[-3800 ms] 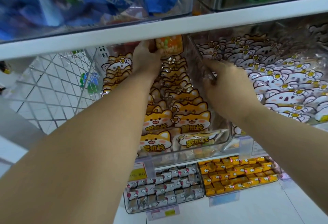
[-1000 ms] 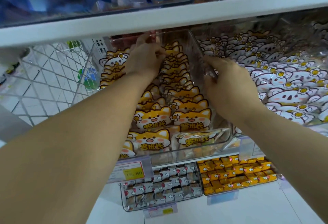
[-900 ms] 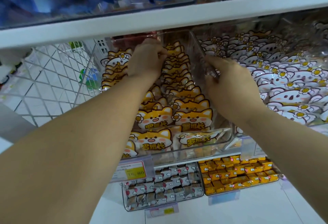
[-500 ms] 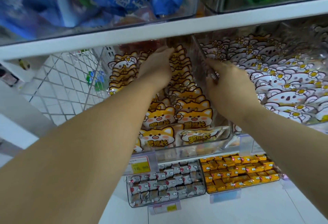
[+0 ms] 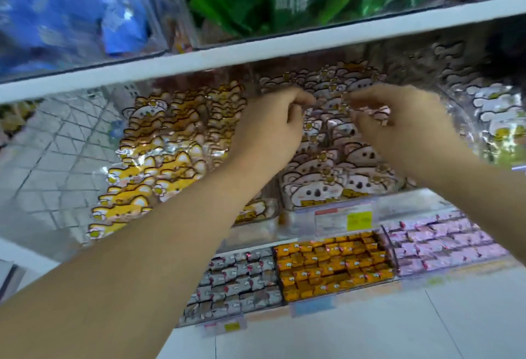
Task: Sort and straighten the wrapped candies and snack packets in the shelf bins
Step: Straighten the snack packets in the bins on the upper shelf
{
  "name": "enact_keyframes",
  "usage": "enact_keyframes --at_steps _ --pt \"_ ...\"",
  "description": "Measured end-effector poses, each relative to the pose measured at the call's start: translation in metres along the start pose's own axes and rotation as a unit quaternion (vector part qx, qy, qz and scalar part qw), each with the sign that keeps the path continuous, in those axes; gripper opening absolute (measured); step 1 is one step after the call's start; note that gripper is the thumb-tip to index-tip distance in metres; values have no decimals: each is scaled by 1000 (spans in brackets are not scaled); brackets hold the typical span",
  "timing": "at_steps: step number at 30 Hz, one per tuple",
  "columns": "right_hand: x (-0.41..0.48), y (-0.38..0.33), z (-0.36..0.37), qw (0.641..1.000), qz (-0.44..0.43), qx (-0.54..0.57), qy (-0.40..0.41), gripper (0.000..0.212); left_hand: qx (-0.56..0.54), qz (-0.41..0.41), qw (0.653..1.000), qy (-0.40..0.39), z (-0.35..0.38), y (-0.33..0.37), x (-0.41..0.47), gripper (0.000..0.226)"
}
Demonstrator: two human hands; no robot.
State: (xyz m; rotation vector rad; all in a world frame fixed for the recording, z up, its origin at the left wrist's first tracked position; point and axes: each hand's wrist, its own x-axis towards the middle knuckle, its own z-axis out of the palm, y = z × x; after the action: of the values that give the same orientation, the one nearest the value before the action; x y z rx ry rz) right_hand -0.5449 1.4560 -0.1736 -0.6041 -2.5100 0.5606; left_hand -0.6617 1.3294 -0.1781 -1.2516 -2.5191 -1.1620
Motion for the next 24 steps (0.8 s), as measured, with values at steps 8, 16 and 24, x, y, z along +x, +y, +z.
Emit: enact_keyframes --at_steps 8,16,24 --pt "6 98 -45 996 -4 -90 -1 34 55 -57 994 -78 71 50 35 21" --pt "8 126 -40 993 51 77 -73 49 175 -71 980 -68 119 59 85 36" --pt "10 139 -29 979 39 196 -38 42 245 -80 965 -35 147 38 132 37"
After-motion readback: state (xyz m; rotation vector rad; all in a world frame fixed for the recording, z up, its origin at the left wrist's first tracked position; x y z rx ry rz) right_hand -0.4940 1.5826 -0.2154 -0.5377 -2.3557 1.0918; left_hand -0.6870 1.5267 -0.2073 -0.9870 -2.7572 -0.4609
